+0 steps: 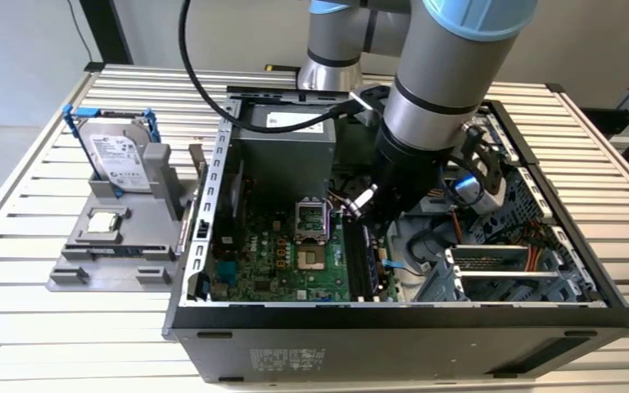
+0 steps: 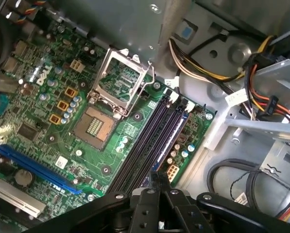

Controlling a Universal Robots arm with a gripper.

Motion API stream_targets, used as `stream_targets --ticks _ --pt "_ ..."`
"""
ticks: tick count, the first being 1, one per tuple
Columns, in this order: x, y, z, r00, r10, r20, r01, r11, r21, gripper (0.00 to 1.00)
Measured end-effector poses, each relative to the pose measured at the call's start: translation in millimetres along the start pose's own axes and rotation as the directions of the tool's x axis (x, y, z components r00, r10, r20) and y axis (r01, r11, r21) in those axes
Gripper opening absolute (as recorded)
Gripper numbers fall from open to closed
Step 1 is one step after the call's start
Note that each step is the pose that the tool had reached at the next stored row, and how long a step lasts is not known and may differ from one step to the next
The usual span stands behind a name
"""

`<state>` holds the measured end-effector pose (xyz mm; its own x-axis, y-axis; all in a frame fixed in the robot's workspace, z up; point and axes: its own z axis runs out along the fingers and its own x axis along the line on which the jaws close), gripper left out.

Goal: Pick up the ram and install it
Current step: 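Press down the ram until it locks into place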

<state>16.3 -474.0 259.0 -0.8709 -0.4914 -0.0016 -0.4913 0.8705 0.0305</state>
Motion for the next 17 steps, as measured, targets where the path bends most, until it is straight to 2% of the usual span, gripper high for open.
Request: stream_targets --ticks 3,4,7,11,13,17 --pt "-0.6 -0.3 0.0 0.9996 -0.03 -0.0009 0.03 0.9996 0.0 0.0" --pt "-0.7 -0.4 0.0 0.9985 -0.055 -0.0017 0.055 0.9985 -0.0002 0.0" --pt "-0.7 -0.4 0.0 0.995 -0.099 -0.0026 0.099 0.9951 -0.001 0.0" --pt "-0.7 -0.4 0.0 0.9881 -0.154 -0.0002 0.154 0.9881 -0.0063 0.0" --pt "-0.8 -0.4 0.0 0.9834 -0.181 0.0013 0.181 0.9834 -0.0086 0.0" --pt "-0.8 -0.5 0.0 0.9731 -0.23 0.0005 0.23 0.9731 -0.0096 0.0"
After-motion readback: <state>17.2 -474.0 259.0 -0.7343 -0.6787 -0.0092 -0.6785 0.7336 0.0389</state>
